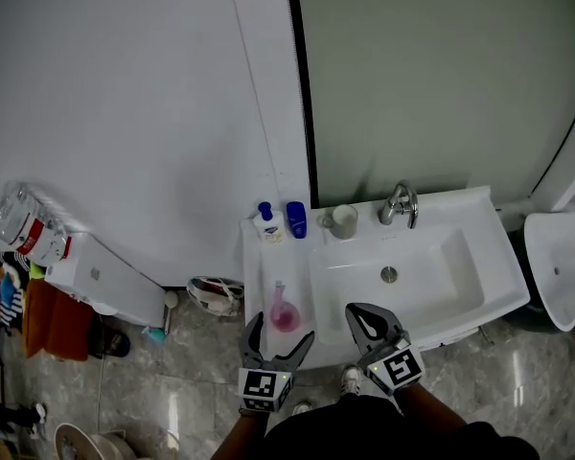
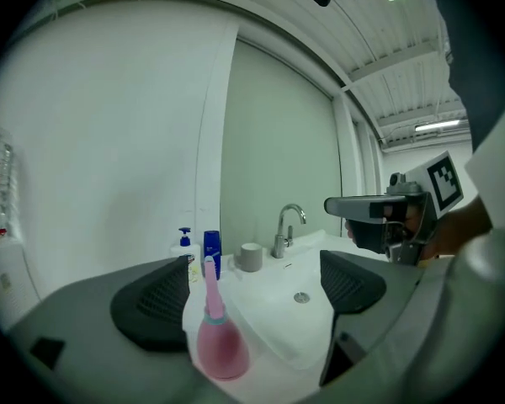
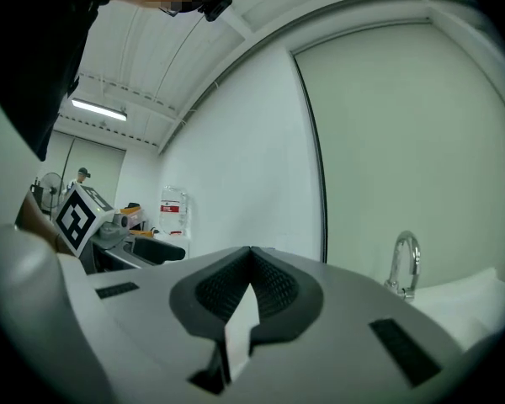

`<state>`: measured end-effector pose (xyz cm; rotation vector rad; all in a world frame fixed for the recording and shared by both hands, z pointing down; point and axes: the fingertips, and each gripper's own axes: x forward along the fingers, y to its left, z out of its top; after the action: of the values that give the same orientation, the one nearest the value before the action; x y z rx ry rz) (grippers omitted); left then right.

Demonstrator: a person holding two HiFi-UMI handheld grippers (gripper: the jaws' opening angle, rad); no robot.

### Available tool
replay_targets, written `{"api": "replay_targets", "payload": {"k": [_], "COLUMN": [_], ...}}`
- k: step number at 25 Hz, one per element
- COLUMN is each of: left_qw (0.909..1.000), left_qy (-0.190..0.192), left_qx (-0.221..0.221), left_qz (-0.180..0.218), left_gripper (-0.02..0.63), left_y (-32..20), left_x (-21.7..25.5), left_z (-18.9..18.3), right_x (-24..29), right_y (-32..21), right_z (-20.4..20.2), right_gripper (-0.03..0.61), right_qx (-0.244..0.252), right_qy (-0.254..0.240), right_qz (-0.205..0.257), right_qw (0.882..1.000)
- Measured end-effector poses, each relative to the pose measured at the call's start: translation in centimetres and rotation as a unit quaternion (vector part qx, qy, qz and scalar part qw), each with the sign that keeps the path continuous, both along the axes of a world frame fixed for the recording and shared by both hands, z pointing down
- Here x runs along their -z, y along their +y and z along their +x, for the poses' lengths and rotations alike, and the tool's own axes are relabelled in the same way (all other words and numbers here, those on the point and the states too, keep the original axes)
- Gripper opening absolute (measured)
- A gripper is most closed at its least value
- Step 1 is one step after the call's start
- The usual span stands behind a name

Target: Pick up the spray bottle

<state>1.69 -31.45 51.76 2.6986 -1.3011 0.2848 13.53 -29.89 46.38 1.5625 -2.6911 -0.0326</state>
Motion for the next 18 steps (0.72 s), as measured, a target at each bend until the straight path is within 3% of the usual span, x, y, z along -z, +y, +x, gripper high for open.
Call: {"api": "replay_targets", "payload": {"k": [10,18], "left_qw": [0.9932,0.9869], "left_qy": [-0.012,-0.014], "left_qx": [0.115,0.159], "left_qz": [-0.015,-0.024], "left_gripper": [0.469,0.412], "left_y": [-2.0,-3.6], "left_x": [-1.8,-2.9], "left_z": [-0.1,-0.1], "right_x": [-0.8,-2.5], "right_y": [-3.6,-4.9], "right_z": [1.4,1.9], "right_gripper": [-0.002,-0.002], "right_qx": [0.087,0.114], "right_qy": [-0.009,-0.009], "right_qz": [-0.008,-0.026], "right_qw": [0.996,0.993]}}
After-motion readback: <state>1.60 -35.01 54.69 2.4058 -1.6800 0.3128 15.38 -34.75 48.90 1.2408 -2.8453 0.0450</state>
